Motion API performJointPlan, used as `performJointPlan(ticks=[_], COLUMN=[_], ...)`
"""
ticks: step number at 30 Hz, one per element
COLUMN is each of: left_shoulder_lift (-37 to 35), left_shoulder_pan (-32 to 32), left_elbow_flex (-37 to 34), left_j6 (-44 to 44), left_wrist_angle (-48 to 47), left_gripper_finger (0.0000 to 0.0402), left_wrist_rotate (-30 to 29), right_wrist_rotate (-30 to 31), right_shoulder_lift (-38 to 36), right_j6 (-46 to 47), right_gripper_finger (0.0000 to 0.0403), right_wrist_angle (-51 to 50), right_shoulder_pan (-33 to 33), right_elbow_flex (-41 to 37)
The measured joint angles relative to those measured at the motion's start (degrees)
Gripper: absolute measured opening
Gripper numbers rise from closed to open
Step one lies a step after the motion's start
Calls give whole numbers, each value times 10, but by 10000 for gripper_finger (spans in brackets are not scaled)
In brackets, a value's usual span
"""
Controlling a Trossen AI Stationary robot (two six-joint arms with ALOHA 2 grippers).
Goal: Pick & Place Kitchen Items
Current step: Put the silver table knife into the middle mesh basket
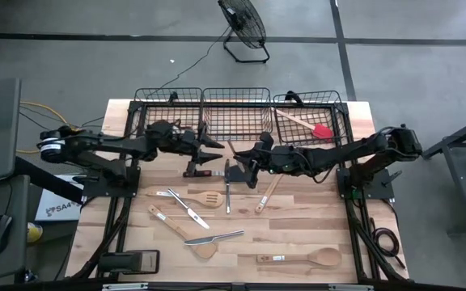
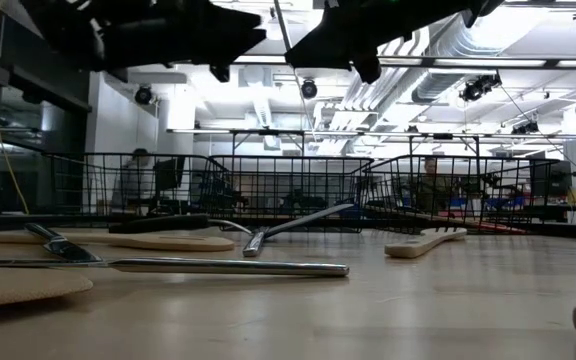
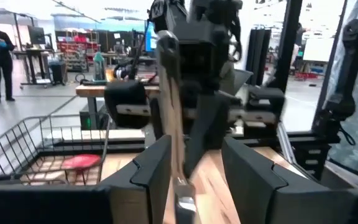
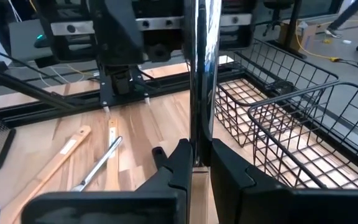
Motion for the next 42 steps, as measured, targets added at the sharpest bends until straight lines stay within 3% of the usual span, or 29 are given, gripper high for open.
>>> performJointPlan(ticks=[4, 12, 23, 29, 42], left_shoulder_lift=[18, 21, 21, 21, 21], left_shoulder_pan=[0, 0, 0, 0, 0], left_elbow_flex=[17, 36, 68, 68, 68], left_j6=[-1, -31, -37, -47, -64], left_wrist_angle=[-6, 0, -33, -45, -46], left_gripper_finger=[160, 248, 254, 225, 94], left_wrist_rotate=[-6, -38, -24, -10, -11], right_wrist_rotate=[0, -1, 0, 2, 2], right_shoulder_lift=[0, 1, 34, 35, 35], right_j6=[0, 0, 2, 2, 3], right_gripper_finger=[26, 26, 26, 26, 26], right_wrist_angle=[0, 0, 39, 44, 47], right_shoulder_pan=[0, 0, 0, 0, 0], right_elbow_flex=[0, 0, 0, 0, 0])
